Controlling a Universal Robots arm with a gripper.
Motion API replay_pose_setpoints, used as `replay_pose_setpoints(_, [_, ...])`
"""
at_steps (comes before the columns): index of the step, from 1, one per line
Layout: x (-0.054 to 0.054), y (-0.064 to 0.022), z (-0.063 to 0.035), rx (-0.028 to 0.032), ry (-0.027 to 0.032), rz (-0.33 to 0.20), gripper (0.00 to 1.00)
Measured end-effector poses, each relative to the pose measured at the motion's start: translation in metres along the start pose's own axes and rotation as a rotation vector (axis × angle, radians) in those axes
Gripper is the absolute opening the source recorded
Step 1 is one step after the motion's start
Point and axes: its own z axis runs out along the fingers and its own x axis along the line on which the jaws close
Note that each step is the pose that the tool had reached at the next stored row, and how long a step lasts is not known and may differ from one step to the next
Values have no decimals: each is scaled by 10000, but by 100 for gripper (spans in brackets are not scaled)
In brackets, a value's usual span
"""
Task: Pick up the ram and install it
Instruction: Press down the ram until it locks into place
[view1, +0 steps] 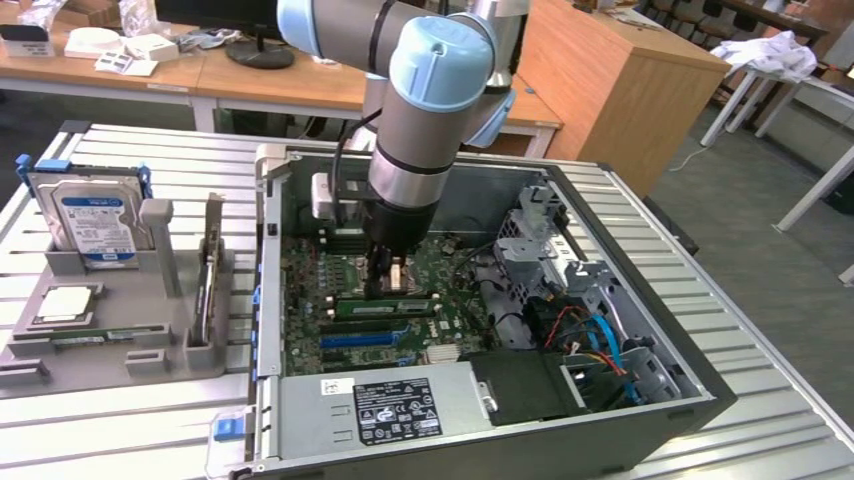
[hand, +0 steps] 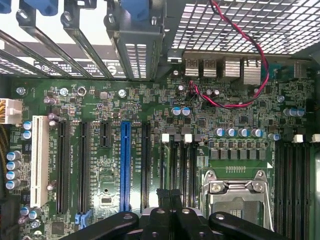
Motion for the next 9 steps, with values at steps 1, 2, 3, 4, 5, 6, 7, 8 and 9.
replay_pose_setpoints(1, [0, 0, 1, 1, -1, 0, 11])
replay_pose_setpoints(2, [0, 0, 2, 1, -4, 0, 11])
replay_pose_setpoints(3, [0, 0, 7, 3, -12, 0, 11])
replay_pose_setpoints(4, [0, 0, 14, 4, -15, 1, 11])
replay_pose_setpoints(5, [1, 0, 21, 3, -16, 1, 11])
replay_pose_setpoints(6, [1, 0, 26, 2, -15, 1, 11])
replay_pose_setpoints(7, [2, 0, 32, 2, -16, 0, 11])
replay_pose_setpoints(8, [2, -1, 37, 2, -15, 0, 11])
replay_pose_setpoints(9, [3, -1, 37, 1, -13, 0, 11])
